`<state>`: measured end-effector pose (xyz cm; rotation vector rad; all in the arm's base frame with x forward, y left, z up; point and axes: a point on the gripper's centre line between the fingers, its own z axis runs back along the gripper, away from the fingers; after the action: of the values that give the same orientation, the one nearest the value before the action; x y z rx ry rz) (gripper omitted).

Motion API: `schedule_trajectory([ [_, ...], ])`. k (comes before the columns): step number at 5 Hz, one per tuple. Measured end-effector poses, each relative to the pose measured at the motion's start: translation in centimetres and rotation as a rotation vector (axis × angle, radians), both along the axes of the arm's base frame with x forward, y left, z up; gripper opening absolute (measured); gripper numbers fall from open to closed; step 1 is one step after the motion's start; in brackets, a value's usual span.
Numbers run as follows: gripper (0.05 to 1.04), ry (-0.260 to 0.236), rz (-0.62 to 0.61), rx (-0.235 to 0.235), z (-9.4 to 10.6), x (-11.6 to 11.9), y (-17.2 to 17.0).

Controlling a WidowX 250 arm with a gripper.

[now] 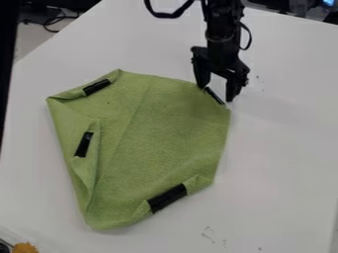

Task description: Fold the cloth from top right to bottom left

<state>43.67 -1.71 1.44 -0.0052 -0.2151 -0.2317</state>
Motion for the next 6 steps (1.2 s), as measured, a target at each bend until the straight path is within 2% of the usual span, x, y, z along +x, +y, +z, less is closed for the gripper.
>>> schedule_trajectory([
  [1,0.948,-0.009,-0.003,-0.019,-0.4,0.2,0.5],
  [3,0.368,-0.011,-0.028,0.011,-0.4,0.3,1.2],
  [4,0.165,-0.015,-0.032,0.023,-0.4,0.3,1.4],
  [5,0.068,-0.009,-0.028,0.055,-0.2,0.2,1.3],
  [6,0.055,0.005,0.002,0.108,1.7,-0.1,1.3],
])
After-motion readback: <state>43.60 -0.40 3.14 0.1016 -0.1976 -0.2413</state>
